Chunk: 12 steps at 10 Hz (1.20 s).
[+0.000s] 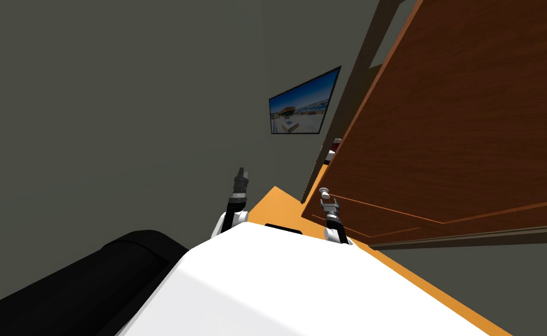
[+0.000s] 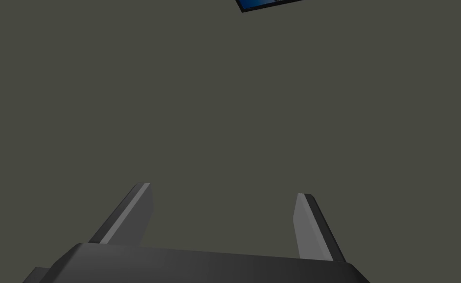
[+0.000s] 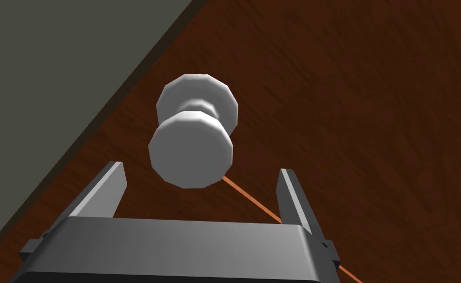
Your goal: Pull the door open
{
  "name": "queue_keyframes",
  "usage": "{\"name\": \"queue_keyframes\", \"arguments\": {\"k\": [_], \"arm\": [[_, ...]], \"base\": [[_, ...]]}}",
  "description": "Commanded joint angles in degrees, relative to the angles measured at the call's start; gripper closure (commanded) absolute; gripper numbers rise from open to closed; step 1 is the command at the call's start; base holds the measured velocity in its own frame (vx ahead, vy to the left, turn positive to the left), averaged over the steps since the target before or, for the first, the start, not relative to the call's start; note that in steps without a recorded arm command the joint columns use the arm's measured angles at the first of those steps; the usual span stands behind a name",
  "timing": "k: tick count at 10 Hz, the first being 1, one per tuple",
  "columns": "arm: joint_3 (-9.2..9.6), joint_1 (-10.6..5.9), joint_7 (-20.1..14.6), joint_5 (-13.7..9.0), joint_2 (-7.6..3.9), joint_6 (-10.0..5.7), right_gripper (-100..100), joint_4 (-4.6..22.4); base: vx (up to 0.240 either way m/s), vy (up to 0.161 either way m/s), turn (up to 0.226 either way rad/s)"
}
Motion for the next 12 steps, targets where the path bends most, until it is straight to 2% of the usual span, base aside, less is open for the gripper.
{"name": "queue_keyframes", "arguments": {"k": [1,4,5,7,9,10,12], "arm": [[0.5,-0.24,-2.86,-1.02,0.31,0.13,-100,-0.01],[1.36,-0.68,-7.4,-2.82,0.85,0.49,-100,-0.09],[1.36,-0.68,-7.76,-2.82,0.85,0.49,-100,-0.09],[2.21,-1.12,-11.47,-4.57,1.39,0.85,-100,-0.17],[2.62,-1.32,-14.47,-5.41,1.64,1.02,-100,-0.21],[2.62,-1.32,-14.91,-5.41,1.64,1.02,-100,-0.21],[3.4,-1.72,-18.75,-7.0,2.13,1.34,-100,-0.28]], "base": [[-0.055,-0.013,0.03],[-0.065,-0.015,0.028],[-0.052,-0.01,0.014],[-0.065,-0.022,0.036],[-0.054,-0.016,0.018],[-0.039,-0.008,0.013],[-0.06,-0.014,0.033]]}}
